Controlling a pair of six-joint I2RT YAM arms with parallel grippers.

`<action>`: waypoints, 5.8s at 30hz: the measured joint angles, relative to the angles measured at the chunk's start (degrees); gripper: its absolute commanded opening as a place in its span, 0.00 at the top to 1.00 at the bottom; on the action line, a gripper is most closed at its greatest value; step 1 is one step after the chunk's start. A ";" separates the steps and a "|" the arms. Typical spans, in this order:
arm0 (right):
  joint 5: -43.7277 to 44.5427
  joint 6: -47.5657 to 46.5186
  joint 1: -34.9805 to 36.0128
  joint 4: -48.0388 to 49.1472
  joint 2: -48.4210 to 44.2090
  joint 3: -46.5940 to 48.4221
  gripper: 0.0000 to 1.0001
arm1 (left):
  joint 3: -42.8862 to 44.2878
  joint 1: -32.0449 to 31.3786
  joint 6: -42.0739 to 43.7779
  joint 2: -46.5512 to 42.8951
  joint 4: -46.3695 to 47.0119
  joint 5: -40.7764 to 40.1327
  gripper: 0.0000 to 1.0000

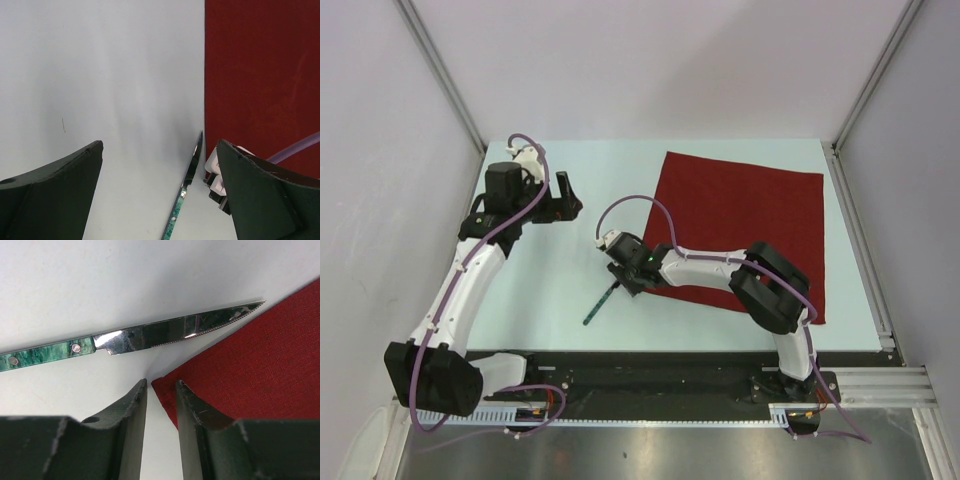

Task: Fold the napkin, place the utensils inside, and roll it up
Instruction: Fold the napkin, then grab a utensil with the right arm

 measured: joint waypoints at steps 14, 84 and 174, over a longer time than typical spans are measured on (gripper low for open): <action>-2.84 0.66 -1.38 0.17 0.35 0.11 0.89 | -0.04 0.02 0.00 0.02 0.00 0.28 0.00; 15.80 -14.40 -61.96 2.71 21.29 30.67 1.00 | -0.37 2.12 -0.04 1.81 0.37 1.55 0.00; -15.63 51.17 -3.23 9.75 -2.08 -2.62 0.41 | -1.33 2.71 -0.46 -6.80 1.31 -0.68 0.00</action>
